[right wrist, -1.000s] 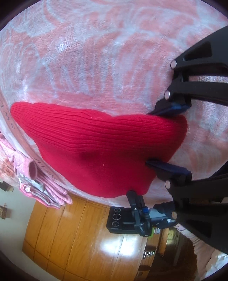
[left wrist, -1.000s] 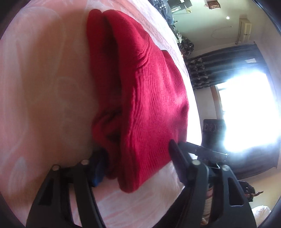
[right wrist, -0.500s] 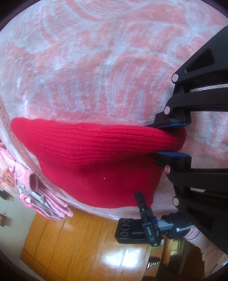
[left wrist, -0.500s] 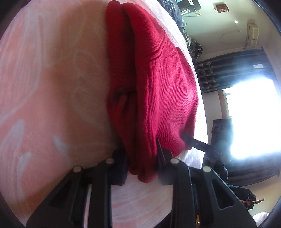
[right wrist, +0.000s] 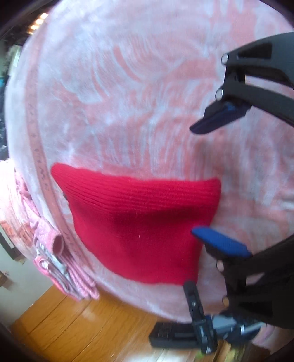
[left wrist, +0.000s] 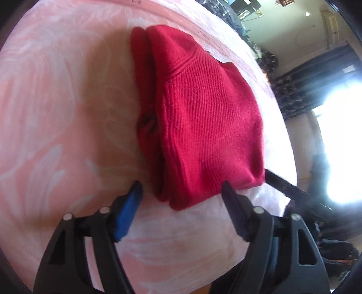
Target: Fold small clothes
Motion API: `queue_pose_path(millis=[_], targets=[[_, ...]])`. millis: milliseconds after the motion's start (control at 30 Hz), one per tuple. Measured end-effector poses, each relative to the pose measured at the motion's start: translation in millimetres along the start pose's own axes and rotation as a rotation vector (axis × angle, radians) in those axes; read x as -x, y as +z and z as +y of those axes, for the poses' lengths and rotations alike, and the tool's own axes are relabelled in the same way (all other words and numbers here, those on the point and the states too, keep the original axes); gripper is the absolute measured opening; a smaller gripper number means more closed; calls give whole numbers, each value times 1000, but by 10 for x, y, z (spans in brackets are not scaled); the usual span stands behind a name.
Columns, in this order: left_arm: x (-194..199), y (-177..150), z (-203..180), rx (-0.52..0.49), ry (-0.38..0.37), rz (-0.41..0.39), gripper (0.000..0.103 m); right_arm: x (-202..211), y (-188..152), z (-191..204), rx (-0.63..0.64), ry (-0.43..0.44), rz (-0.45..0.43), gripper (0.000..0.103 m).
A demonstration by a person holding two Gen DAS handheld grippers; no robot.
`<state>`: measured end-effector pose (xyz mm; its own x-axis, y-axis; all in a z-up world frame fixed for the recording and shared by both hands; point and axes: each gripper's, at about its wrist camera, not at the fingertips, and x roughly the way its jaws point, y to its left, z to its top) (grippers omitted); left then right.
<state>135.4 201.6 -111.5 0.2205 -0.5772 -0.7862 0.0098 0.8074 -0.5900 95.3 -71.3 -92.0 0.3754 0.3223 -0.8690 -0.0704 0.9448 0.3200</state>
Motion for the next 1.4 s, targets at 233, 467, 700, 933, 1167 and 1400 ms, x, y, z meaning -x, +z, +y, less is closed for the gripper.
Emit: queue_pose_path(millis=[233,467,700,933,1167,1400], targets=[[315,-142,-81,0,217,-55,82,271,-175,86,22,-107,-36,97],[650,-291,-140,-16,330,-97,83,443,-255,217,40,-259,-63,99],[754,-460,-327,3,364,-137,83,664,-347,385,46,-281,-96,99],[901,-579,-531,-42,424,-180,87,887,-404,550,50,-266,-131,99],[1083,-694,-653,-91,465,-212,90,1052,-449,748,79,-253,-170,99],[1244,-742,-656,-80,476,-236,90,1111,-475,805,76,-226,-175,99]])
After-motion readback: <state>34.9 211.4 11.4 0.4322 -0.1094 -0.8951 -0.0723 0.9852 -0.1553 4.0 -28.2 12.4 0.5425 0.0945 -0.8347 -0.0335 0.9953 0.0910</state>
